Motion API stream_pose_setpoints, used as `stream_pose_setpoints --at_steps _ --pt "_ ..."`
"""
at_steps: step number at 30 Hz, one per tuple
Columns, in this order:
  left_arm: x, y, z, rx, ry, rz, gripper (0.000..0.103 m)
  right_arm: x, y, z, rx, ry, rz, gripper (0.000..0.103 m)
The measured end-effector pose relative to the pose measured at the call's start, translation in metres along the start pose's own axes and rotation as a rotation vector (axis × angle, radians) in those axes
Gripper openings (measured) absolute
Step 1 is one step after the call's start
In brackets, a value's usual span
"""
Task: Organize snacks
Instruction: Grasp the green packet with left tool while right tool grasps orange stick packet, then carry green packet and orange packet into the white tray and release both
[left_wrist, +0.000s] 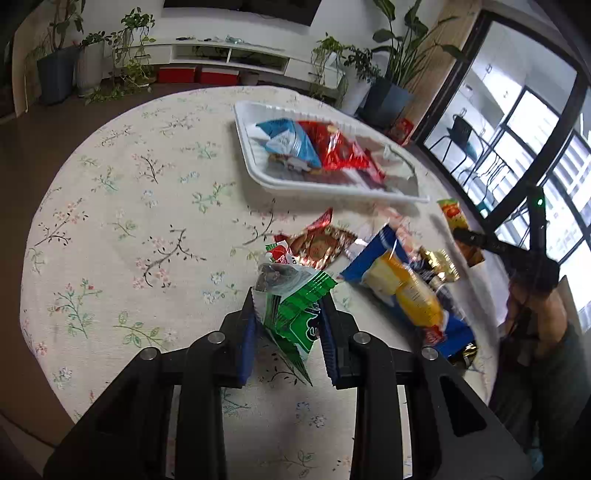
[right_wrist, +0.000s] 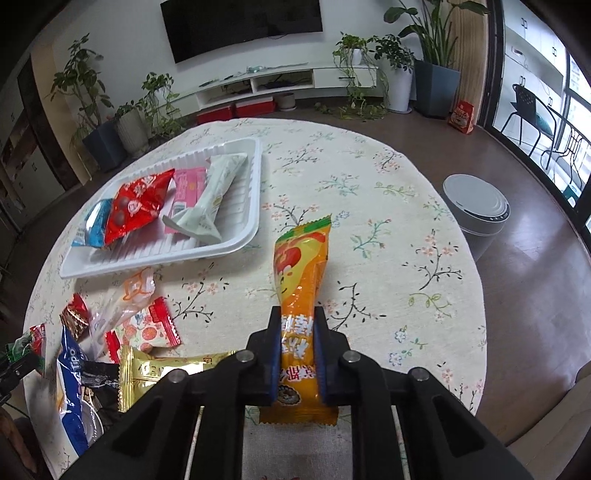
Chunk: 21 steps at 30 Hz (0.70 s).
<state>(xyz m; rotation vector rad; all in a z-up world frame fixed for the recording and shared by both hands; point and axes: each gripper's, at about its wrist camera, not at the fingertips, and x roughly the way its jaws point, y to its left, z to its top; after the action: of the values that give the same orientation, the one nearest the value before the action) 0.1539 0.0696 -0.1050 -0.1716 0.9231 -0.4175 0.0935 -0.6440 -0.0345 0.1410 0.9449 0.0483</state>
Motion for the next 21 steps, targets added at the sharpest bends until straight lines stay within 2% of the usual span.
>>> stream_pose_setpoints --at_steps 5,10,14,17,21 --pt "-0.022 0.004 0.025 -0.02 -0.056 -0.037 0.027 -0.014 -0.013 0.006 0.072 -0.061 0.037 0.016" --pt "-0.03 -0.003 0.075 0.026 -0.102 -0.042 0.027 -0.034 -0.012 0.027 0.091 -0.142 0.085 0.016" --pt "-0.018 -0.021 0.129 0.079 -0.122 -0.042 0.027 -0.037 0.016 0.059 0.04 -0.165 0.149 0.016" --pt "0.007 -0.03 0.167 0.098 -0.1 -0.047 0.027 -0.038 0.05 0.085 -0.037 -0.2 0.194 0.016" --pt "0.046 -0.037 0.196 0.117 -0.067 -0.031 0.027 -0.018 0.094 0.112 -0.138 -0.182 0.217 0.016"
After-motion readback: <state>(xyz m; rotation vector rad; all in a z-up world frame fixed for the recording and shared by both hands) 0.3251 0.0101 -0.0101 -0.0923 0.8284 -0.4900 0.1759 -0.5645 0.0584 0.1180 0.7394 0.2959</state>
